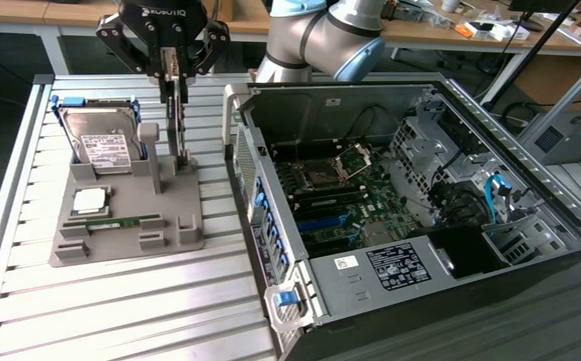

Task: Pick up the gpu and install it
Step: 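Pick up the gpu and move the gpu toward the slot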

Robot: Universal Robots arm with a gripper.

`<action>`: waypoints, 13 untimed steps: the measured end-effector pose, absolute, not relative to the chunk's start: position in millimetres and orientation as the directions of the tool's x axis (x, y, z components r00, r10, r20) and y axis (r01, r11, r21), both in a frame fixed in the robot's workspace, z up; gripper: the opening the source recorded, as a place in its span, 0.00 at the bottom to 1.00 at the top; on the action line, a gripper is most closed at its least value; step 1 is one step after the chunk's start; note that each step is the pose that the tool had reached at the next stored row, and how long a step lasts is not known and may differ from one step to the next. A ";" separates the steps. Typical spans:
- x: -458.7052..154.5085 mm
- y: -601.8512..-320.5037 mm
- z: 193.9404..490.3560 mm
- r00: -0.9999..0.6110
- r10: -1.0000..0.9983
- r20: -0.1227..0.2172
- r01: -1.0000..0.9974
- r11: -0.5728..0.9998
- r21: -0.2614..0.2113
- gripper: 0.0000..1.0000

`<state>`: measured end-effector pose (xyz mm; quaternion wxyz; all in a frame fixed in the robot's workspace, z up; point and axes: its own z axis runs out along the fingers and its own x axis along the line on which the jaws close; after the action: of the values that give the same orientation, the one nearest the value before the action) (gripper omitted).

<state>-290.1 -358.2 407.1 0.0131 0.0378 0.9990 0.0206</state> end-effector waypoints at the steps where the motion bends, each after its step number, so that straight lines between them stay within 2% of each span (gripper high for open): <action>1: -290.1 -358.2 407.6 -0.997 0.076 -0.025 0.075 0.996 0.042 0.27; 13: -290.1 -358.2 412.6 -0.997 0.076 -0.025 0.075 0.996 0.042 0.27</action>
<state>-290.1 -358.2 412.6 0.0131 0.0379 0.9990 0.0206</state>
